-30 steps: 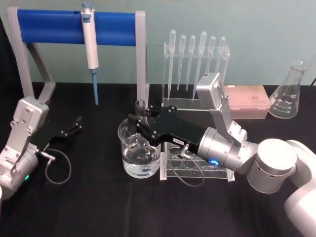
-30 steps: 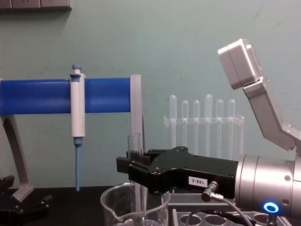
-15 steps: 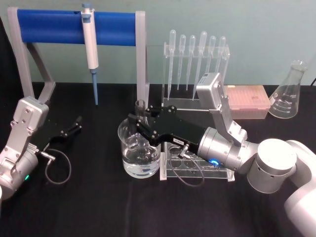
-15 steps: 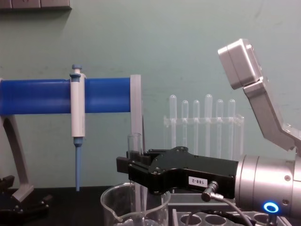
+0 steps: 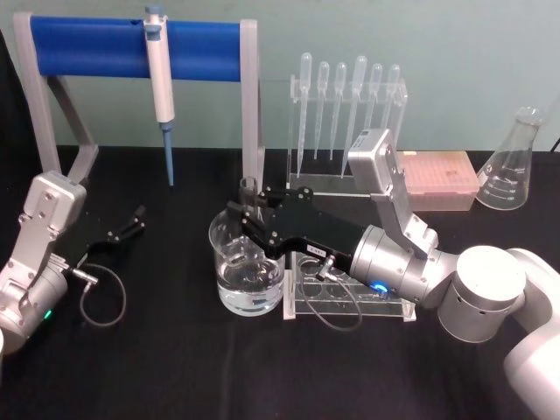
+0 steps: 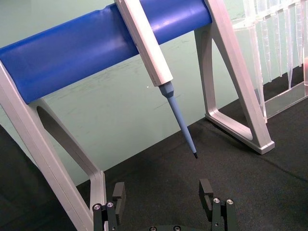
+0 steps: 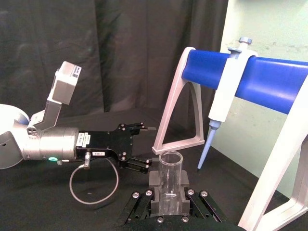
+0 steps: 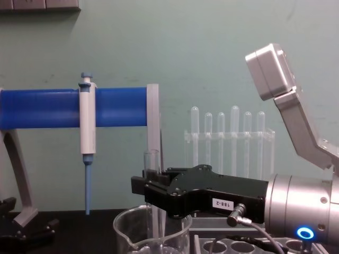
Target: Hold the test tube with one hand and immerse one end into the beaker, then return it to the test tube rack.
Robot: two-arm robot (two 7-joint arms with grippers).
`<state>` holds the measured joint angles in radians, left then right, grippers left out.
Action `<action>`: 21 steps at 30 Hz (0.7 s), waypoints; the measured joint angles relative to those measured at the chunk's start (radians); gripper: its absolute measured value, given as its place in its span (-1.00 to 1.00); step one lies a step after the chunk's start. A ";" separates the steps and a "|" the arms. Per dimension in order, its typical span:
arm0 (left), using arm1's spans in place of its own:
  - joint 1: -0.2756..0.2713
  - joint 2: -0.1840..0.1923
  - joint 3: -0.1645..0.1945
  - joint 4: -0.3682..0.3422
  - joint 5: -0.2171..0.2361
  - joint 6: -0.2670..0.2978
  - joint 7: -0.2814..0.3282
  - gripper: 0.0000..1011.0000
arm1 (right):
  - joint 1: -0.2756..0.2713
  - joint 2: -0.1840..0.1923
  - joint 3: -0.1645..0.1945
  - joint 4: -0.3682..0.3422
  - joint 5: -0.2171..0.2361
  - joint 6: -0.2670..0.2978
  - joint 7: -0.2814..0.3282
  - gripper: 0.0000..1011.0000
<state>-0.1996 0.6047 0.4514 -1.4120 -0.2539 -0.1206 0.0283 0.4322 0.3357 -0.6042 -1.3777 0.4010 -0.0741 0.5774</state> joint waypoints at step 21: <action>0.000 0.000 0.000 0.000 0.000 0.000 0.000 0.98 | 0.000 0.000 0.000 0.000 0.000 0.000 0.000 -0.55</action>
<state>-0.1995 0.6047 0.4514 -1.4120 -0.2539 -0.1205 0.0283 0.4322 0.3357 -0.6042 -1.3778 0.4009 -0.0741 0.5774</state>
